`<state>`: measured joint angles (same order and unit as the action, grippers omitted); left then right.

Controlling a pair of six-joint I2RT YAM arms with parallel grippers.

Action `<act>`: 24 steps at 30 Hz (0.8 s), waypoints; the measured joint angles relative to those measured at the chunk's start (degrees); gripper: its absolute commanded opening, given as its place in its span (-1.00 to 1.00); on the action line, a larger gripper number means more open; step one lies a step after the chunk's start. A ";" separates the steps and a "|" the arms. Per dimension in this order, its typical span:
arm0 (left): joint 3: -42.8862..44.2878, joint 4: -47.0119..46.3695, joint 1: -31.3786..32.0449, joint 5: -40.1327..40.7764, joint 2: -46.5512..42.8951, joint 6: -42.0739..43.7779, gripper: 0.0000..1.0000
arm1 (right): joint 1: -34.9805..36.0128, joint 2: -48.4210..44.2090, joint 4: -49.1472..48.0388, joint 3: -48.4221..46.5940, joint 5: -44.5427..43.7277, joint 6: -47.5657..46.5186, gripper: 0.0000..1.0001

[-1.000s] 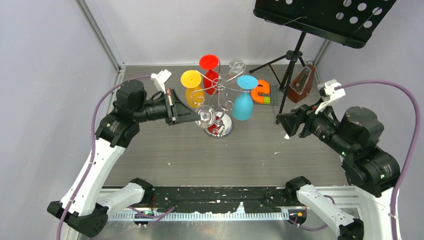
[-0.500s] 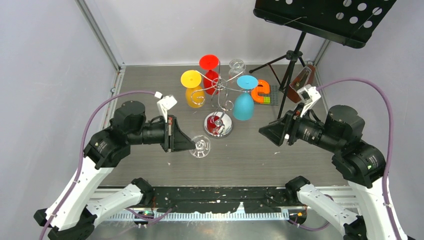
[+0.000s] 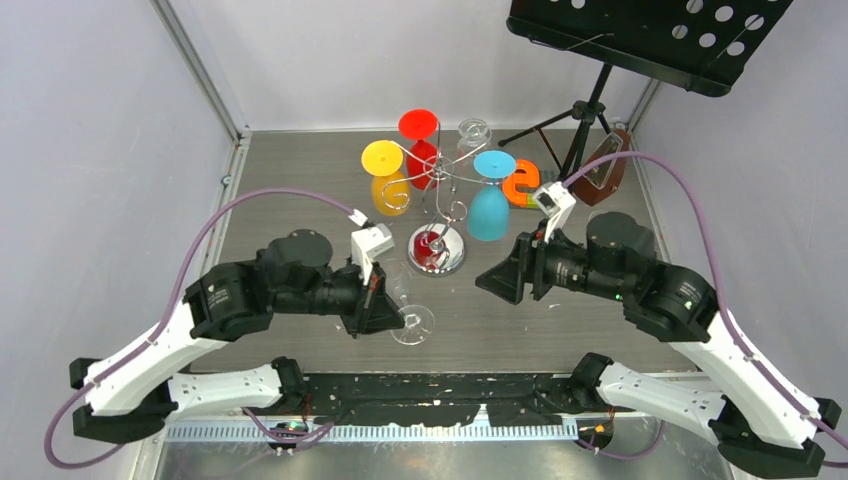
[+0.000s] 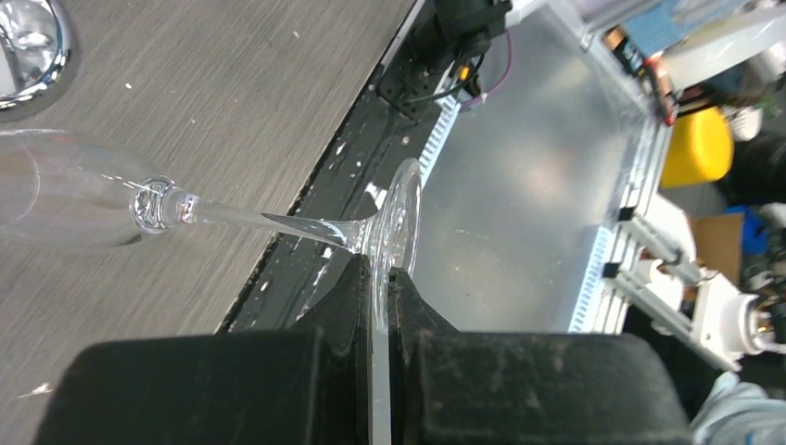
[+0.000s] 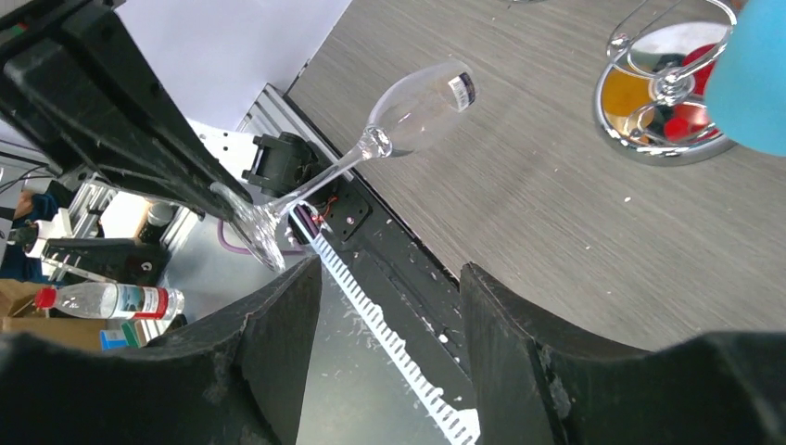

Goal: Take the wine glass off the wine glass rack
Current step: Place the wine glass at the center of the board.

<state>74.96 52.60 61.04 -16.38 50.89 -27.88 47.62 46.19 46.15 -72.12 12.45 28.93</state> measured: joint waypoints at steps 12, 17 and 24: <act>1.01 2.16 18.43 21.18 3.61 3.30 -1.00 | 8.15 1.79 -5.99 5.70 -4.57 7.67 0.26; 1.01 2.12 26.23 30.40 4.87 4.90 -1.00 | 10.69 3.39 -8.68 7.10 -5.11 10.16 0.27; 1.27 2.78 35.54 41.27 10.58 6.45 -1.00 | 14.01 6.95 -11.93 8.59 -5.35 12.98 0.27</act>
<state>76.23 55.37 96.57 24.88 61.47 -21.43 61.63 53.15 34.22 -63.53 7.09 41.91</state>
